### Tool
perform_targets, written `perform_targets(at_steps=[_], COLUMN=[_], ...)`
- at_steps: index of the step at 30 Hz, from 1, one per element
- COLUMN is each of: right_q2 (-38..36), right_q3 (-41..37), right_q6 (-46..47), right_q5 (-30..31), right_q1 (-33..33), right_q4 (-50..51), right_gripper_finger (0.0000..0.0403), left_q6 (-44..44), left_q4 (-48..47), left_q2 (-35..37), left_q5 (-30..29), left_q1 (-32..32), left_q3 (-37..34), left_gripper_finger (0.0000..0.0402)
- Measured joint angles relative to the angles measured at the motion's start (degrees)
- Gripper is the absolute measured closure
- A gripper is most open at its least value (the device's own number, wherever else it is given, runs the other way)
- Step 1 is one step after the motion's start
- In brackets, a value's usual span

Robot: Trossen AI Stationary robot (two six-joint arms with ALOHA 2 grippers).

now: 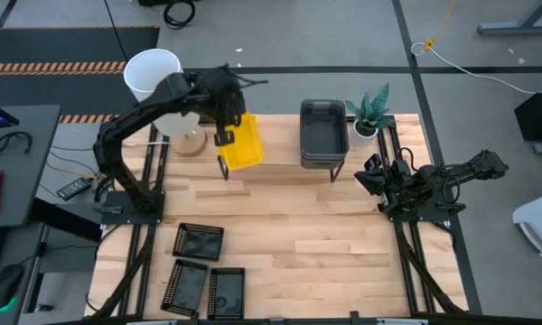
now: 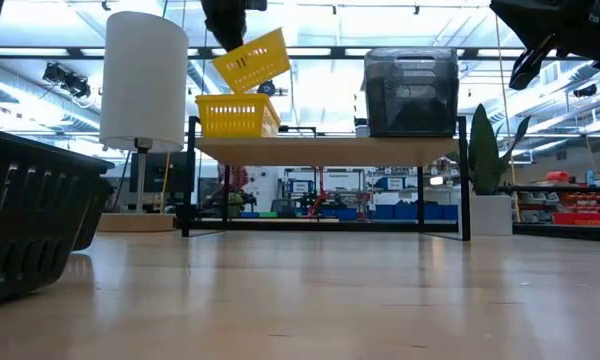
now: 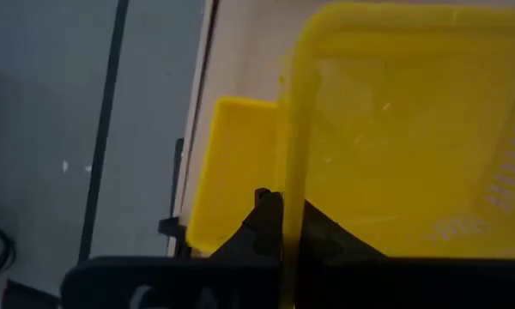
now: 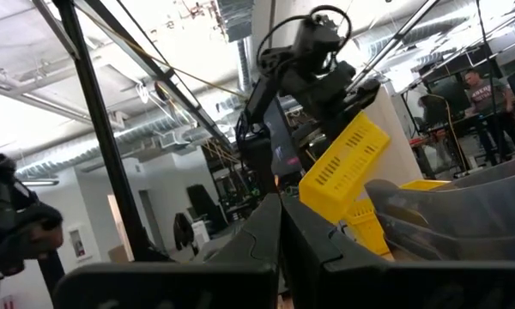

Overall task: Stack baskets on shelf by color
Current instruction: Stack the yellow bin on top of the yellow bin on the shelf

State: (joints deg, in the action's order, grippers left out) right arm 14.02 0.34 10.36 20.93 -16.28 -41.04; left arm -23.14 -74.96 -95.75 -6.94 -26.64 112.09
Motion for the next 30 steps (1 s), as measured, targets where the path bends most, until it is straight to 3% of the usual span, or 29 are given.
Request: perform_targets(at_steps=[9, 19, 30], right_q2=[0.0, 0.0, 0.0], right_q3=[0.0, 0.0, 0.0], right_q6=[0.0, 0.0, 0.0], right_q5=[0.0, 0.0, 0.0], right_q1=[0.0, 0.0, 0.0], right_q4=[0.0, 0.0, 0.0], right_gripper_finger=[0.0386, 0.0386, 0.0386], left_q6=[0.2, -12.2, -15.5], left_q4=[-0.1, -1.6, -2.1], left_q2=[0.0, -0.8, -3.7], left_q5=[11.1, 2.3, 2.3], left_q1=[-8.1, -10.7, -8.8], left_q3=[2.1, 3.6, 3.6], left_gripper_finger=[0.0397, 0.0397, 0.0392])
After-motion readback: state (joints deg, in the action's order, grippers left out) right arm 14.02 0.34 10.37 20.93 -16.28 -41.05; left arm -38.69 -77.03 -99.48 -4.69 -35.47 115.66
